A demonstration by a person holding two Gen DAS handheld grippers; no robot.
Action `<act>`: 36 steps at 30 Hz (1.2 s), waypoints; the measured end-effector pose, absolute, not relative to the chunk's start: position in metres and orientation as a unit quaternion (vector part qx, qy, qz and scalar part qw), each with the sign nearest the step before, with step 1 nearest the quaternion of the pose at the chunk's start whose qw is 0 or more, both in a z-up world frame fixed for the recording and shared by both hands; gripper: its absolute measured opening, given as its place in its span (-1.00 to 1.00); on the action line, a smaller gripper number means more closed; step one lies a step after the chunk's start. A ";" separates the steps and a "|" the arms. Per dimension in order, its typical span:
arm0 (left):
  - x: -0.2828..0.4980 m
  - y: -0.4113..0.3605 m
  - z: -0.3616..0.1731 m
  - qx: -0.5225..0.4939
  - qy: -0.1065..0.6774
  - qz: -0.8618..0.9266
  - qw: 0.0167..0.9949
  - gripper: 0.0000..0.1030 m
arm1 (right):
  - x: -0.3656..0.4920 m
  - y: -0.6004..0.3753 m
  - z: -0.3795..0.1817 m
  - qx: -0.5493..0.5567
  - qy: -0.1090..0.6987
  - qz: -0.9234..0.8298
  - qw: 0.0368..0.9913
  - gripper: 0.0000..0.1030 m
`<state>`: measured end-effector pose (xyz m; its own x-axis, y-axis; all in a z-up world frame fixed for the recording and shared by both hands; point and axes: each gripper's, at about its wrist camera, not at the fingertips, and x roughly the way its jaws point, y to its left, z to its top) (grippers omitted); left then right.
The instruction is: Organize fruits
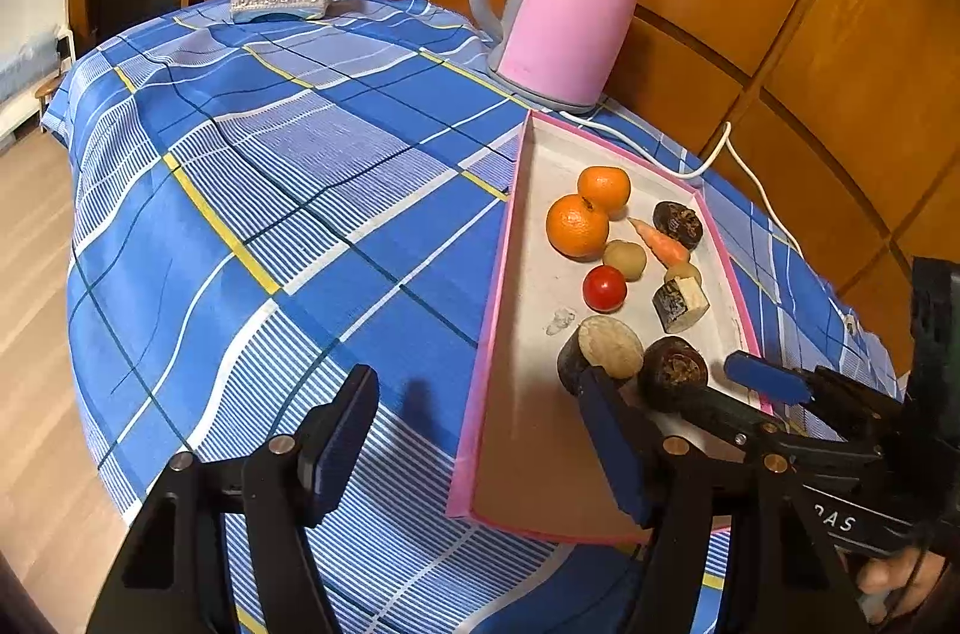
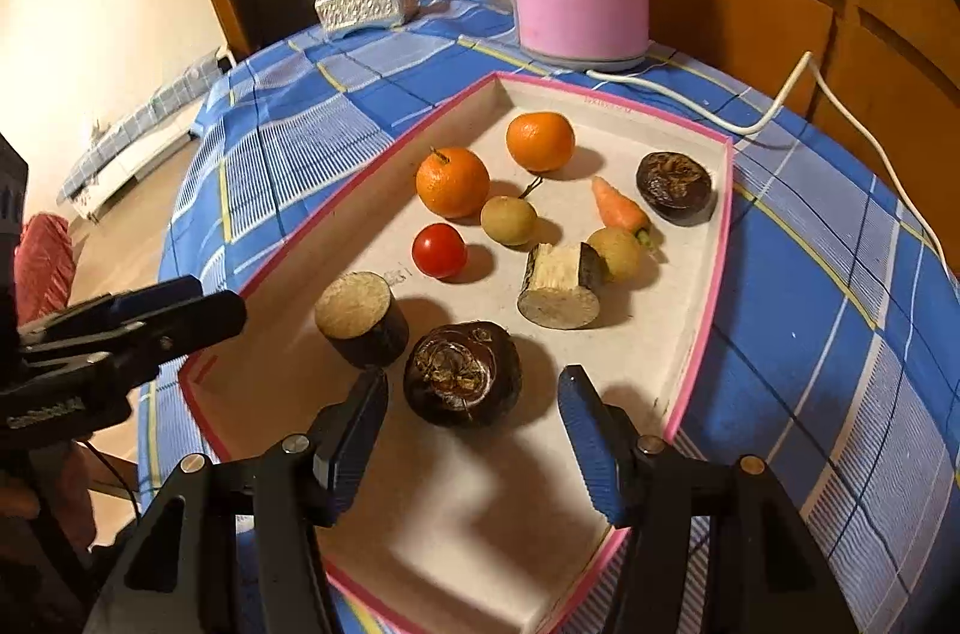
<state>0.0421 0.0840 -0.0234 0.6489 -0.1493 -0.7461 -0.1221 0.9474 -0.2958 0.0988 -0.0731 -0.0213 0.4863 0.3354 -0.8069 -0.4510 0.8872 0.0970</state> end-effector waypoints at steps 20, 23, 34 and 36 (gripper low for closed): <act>0.022 0.069 0.000 -0.125 0.380 -0.008 0.916 0.58 | 0.046 -0.105 0.002 -0.020 0.392 0.101 0.914 0.16; 0.017 0.064 0.006 -0.110 0.369 -0.004 0.923 0.74 | 0.038 -0.112 0.006 -0.015 0.381 0.062 0.922 0.24; -0.004 0.051 0.014 -0.072 0.339 0.017 0.938 0.99 | 0.015 -0.106 0.007 -0.024 0.363 -0.007 0.931 0.34; -0.006 0.050 0.016 -0.067 0.332 0.018 0.941 0.99 | 0.013 -0.106 0.008 -0.026 0.360 -0.010 0.933 0.34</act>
<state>-0.0059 0.0501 0.0164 0.7791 -0.0111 -0.6269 -0.0780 0.9903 -0.1145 0.0127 -0.1057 0.0085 0.7406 -0.0376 -0.6709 -0.0002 0.9984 -0.0562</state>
